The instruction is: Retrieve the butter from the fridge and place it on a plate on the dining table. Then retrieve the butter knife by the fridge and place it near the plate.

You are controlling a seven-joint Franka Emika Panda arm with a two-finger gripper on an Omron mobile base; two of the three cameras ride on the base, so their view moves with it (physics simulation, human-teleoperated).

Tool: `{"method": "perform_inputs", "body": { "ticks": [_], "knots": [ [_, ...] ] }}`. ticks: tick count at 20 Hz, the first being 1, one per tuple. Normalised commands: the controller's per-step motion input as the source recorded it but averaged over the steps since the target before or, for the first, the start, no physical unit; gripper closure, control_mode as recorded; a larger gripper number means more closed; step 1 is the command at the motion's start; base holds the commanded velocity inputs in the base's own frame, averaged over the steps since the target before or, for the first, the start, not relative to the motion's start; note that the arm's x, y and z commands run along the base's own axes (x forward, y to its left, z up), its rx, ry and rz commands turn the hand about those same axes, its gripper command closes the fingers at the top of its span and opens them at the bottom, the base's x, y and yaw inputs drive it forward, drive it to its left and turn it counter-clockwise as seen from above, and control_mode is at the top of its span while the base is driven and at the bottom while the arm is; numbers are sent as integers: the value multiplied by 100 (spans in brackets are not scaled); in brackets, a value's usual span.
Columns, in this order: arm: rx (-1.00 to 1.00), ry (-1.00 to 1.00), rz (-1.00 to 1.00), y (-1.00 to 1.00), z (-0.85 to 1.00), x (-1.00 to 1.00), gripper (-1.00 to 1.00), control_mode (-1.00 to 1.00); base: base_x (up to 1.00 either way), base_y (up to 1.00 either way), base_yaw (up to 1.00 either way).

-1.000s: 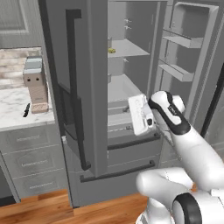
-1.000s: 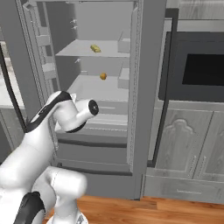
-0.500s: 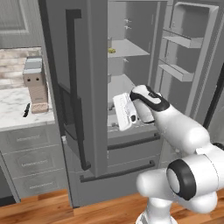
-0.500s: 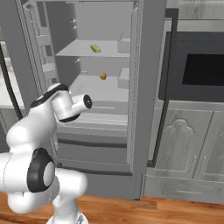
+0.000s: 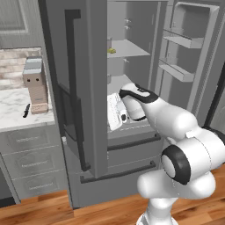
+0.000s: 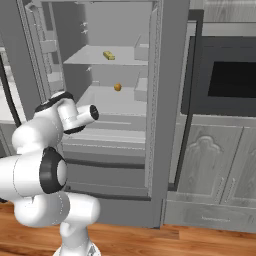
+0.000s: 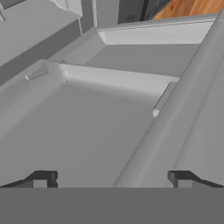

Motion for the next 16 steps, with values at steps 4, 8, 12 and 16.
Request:
{"method": "perform_inputs", "body": {
  "ticks": [4, 8, 12, 16],
  "knots": [
    [0, 0, 0, 61, -1, -23, -100, -100, 0, 0, 0],
    [-1, 0, 0, 75, 0, -30, -100, -100, 0, 0, 0],
    [-4, 0, 0, 74, 0, -31, -100, -100, 0, 0, 0],
    [-5, 0, 0, 64, 0, -23, -100, -100, 0, 0, 0]
  ]
}}
